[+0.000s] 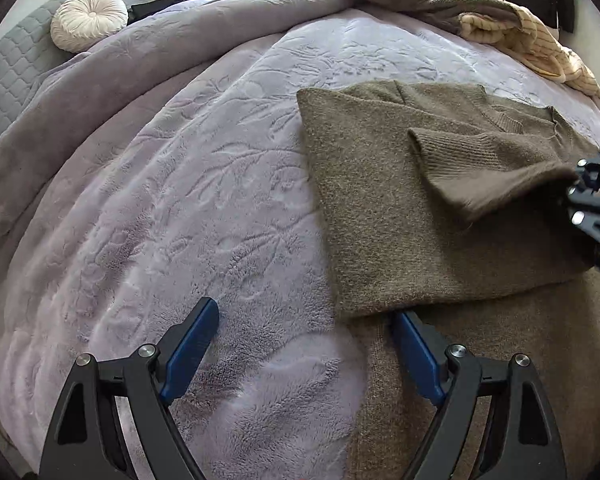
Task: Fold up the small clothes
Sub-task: 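Grasp the sleeve cuff with the right gripper, then lay the sleeve across the folded body and open the right gripper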
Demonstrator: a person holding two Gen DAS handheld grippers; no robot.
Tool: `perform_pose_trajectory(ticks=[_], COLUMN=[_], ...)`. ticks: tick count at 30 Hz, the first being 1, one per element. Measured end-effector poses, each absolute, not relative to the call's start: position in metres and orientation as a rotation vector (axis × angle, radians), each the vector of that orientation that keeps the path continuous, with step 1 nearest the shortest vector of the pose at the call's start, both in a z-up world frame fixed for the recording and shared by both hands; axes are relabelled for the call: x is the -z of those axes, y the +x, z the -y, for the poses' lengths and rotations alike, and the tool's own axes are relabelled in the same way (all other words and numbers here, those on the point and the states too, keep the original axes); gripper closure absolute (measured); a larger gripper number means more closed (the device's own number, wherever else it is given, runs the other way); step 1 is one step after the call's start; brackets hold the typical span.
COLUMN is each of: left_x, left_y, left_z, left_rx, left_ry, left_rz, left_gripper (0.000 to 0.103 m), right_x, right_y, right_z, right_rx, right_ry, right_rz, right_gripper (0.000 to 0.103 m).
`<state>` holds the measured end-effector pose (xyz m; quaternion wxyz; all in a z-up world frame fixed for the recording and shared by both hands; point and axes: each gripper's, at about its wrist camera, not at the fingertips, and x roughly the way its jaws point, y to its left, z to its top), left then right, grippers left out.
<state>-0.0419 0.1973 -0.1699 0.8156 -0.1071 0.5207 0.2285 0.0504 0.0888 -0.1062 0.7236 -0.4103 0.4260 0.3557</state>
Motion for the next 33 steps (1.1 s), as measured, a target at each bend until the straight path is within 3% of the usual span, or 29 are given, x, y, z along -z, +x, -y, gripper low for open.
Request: perform_pose_trajectory(ticks=[6, 10, 12, 16, 17, 19, 20, 25, 30, 33], left_x=[0.169, 0.169, 0.17, 0.166, 0.165, 0.161, 0.161, 0.162, 0.154, 0.146], left_y=[-0.047, -0.047, -0.046, -0.043, -0.042, -0.042, -0.041, -0.043, -0.054, -0.072], left_z=[-0.2, -0.201, -0.199, -0.197, -0.198, -0.197, -0.199, -0.199, -0.198, -0.221], left_rx=[-0.518, -0.522, -0.528, -0.551, -0.561, -0.581, -0.586, -0.581, -0.619, -0.611], left_ry=[-0.268, -0.284, -0.273, -0.253, -0.252, -0.241, -0.239, -0.219, -0.121, -0.255], left_rz=[-1.1, -1.101, -1.104, -1.104, -1.099, -1.09, -1.089, -1.09, -1.113, -1.121], left_gripper=[0.016, 0.016, 0.016, 0.016, 0.016, 0.016, 0.016, 0.016, 0.016, 0.016], right_x=[0.071, 0.105, 0.126, 0.139, 0.139, 0.138, 0.128, 0.126, 0.143, 0.142], right_y=[0.12, 0.154, 0.161, 0.162, 0.163, 0.171, 0.171, 0.18, 0.178, 0.178], right_z=[0.005, 0.099, 0.126, 0.151, 0.154, 0.157, 0.158, 0.153, 0.174, 0.173], right_rx=[-0.628, -0.483, -0.454, -0.435, -0.417, -0.378, -0.393, -0.376, -0.349, -0.366], right_ry=[-0.174, 0.26, 0.385, 0.543, 0.576, 0.587, 0.571, 0.409, 0.459, 0.447], right_rz=[-1.066, -1.224, -1.287, -1.3, -1.287, -1.293, -1.27, -1.259, -1.254, -1.262], right_gripper=[0.097, 0.095, 0.089, 0.077, 0.077, 0.093, 0.096, 0.096, 0.096, 0.093])
